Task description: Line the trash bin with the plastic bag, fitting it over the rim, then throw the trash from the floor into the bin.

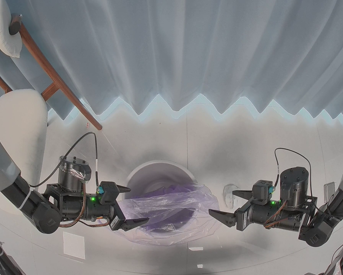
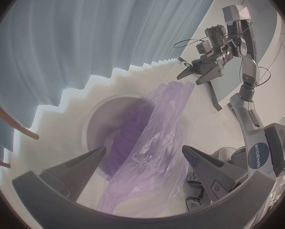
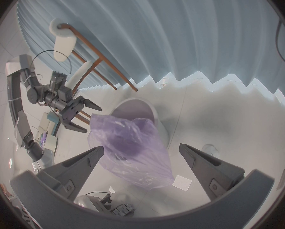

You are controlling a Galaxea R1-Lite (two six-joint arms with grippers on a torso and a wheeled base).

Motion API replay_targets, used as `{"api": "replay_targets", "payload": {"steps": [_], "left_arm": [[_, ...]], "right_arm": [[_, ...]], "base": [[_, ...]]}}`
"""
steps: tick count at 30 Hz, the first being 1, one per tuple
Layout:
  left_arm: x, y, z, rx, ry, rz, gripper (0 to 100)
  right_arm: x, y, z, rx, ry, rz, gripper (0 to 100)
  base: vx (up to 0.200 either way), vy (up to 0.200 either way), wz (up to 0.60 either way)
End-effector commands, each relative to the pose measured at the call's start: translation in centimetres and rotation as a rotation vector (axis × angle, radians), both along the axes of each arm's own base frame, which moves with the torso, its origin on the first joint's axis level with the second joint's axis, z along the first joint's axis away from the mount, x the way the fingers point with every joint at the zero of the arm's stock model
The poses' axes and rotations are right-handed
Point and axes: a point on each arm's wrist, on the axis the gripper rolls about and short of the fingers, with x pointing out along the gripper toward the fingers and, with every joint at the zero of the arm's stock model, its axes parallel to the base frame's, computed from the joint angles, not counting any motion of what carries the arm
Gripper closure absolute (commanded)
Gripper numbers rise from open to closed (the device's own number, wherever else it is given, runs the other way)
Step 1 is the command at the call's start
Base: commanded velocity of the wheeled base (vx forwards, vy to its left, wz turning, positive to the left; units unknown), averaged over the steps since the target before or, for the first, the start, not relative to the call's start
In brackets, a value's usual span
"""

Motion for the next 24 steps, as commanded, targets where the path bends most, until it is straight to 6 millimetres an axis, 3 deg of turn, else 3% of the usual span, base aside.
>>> {"api": "replay_targets", "payload": {"steps": [1,2,3,11,24], "left_arm": [[0.7,-0.2,-1.6,0.016,0.042,0.001,0],[0.7,-0.2,-1.6,0.017,0.044,0.003,0],[0.8,-0.2,-1.9,0.018,0.052,0.004,100],[1.7,-0.4,-1.8,0.007,0.042,0.013,100],[1.3,-0.1,-1.0,-0.001,0.023,0.018,100]], "right_arm": [[-0.4,0.6,-2.1,-0.035,0.037,0.028,0],[-0.3,0.7,-2.2,-0.032,0.033,0.028,0],[0.0,0.9,-2.5,-0.021,0.016,0.027,0],[1.4,1.8,-4.3,-0.019,-0.022,0.018,0],[4.8,3.5,-3.1,0.052,-0.121,-0.015,0]], "base": [[0.000,0.000,0.00],[0.000,0.000,0.00],[0.000,0.000,0.00],[0.000,0.000,0.00],[0.000,0.000,0.00]]}}
